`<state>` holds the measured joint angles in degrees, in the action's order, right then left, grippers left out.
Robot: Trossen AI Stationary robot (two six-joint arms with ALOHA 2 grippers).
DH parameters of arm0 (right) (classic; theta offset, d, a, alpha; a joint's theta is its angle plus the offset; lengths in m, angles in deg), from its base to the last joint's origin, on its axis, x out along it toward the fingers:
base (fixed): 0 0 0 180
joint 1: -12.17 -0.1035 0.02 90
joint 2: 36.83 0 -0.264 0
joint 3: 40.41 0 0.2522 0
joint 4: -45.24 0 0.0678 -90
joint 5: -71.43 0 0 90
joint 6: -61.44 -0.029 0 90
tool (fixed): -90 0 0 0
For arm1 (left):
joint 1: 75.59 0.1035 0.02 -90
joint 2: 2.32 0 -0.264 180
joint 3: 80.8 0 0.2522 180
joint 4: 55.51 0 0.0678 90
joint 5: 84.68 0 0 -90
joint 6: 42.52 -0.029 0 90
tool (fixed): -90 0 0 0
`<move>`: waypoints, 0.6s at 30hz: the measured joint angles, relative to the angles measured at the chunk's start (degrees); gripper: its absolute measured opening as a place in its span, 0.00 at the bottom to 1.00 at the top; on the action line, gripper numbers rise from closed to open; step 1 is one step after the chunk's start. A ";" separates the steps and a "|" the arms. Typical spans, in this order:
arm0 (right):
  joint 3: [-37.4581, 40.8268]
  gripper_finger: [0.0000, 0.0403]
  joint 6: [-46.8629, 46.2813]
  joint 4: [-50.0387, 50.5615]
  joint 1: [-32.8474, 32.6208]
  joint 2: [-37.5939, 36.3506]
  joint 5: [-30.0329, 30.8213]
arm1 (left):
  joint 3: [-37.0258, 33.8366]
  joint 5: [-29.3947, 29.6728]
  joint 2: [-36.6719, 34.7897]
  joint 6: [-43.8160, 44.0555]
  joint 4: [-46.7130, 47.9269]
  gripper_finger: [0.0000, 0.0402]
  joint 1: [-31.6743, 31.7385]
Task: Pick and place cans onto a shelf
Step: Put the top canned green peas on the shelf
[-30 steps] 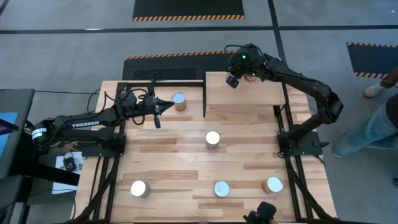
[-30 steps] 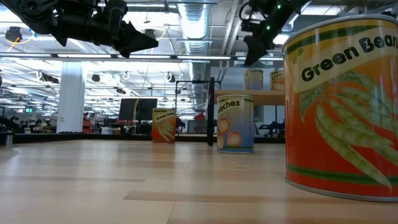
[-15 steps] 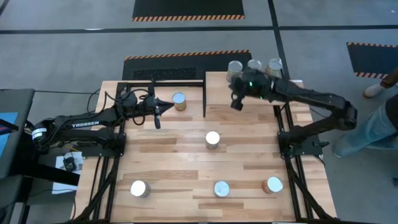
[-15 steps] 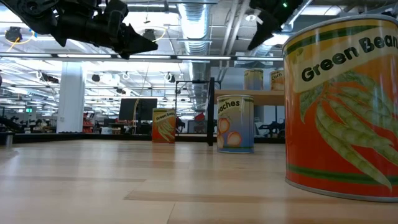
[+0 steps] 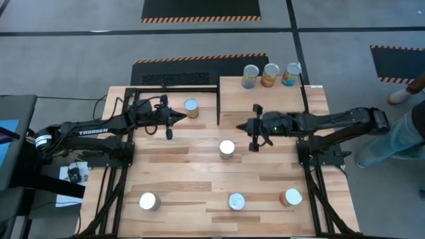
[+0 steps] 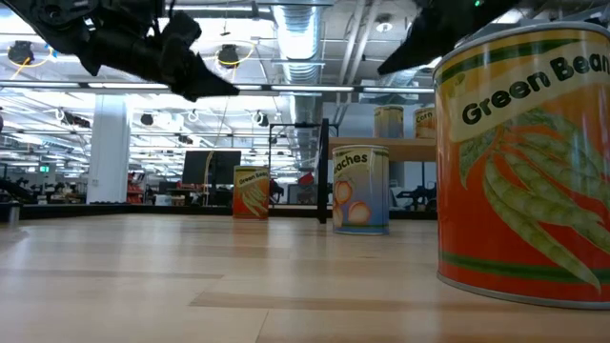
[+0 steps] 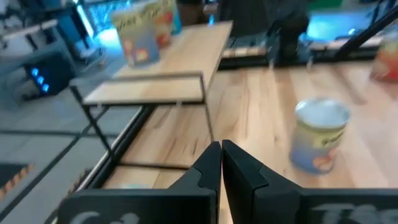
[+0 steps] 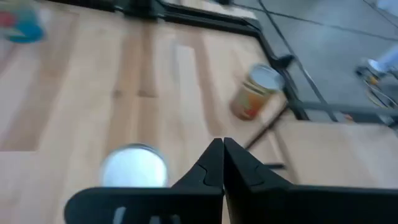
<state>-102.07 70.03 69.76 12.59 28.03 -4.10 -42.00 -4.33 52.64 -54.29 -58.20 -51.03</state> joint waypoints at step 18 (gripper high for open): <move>0.00 0.03 0.89 -0.91 -3.80 0.07 0.66 | 14.27 16.02 23.50 -10.36 13.41 0.28 0.04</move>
<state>-102.07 70.91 68.85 8.79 28.09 -3.43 -27.73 11.69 76.14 -64.65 -44.79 -50.99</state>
